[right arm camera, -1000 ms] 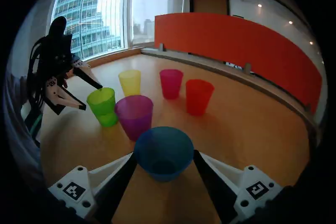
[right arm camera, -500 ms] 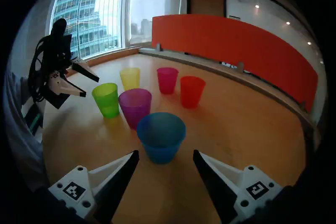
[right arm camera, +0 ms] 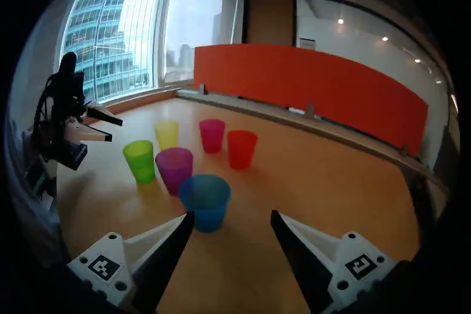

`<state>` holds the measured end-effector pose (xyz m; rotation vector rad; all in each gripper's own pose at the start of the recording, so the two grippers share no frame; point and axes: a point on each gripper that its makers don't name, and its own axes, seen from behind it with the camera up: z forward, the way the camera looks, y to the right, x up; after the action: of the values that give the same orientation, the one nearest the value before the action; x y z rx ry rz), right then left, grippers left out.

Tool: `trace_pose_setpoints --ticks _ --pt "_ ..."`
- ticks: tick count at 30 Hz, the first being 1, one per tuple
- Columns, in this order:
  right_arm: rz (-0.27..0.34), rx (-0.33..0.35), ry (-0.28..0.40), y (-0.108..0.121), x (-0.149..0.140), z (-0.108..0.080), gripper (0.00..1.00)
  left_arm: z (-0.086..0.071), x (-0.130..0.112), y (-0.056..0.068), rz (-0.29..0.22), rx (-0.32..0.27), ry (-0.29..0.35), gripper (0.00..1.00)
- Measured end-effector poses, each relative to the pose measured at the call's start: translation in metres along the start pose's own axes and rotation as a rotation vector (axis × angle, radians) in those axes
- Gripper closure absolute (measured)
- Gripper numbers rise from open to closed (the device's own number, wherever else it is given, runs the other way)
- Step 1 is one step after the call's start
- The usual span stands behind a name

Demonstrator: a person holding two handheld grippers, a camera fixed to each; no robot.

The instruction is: Pour water

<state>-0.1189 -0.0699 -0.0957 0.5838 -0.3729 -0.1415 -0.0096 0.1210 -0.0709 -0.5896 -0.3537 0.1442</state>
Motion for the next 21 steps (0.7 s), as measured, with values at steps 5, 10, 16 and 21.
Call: trace_pose_setpoints --ticks 5,10,16,21 --pt "0.040 -0.060 0.071 0.008 0.018 -0.002 0.00 -0.011 0.015 -0.010 -0.010 0.062 0.063 0.00" --pt "0.061 -0.140 0.128 0.021 0.029 0.000 0.00 -0.020 0.026 -0.024 0.001 0.137 0.113 0.00" --pt "0.087 -0.261 0.209 0.044 0.050 -0.003 0.00 -0.032 0.044 -0.041 0.010 0.225 0.177 0.00" --pt "0.103 -0.344 0.278 0.060 0.069 -0.008 0.00 -0.040 0.057 -0.053 -0.013 0.279 0.236 0.00"
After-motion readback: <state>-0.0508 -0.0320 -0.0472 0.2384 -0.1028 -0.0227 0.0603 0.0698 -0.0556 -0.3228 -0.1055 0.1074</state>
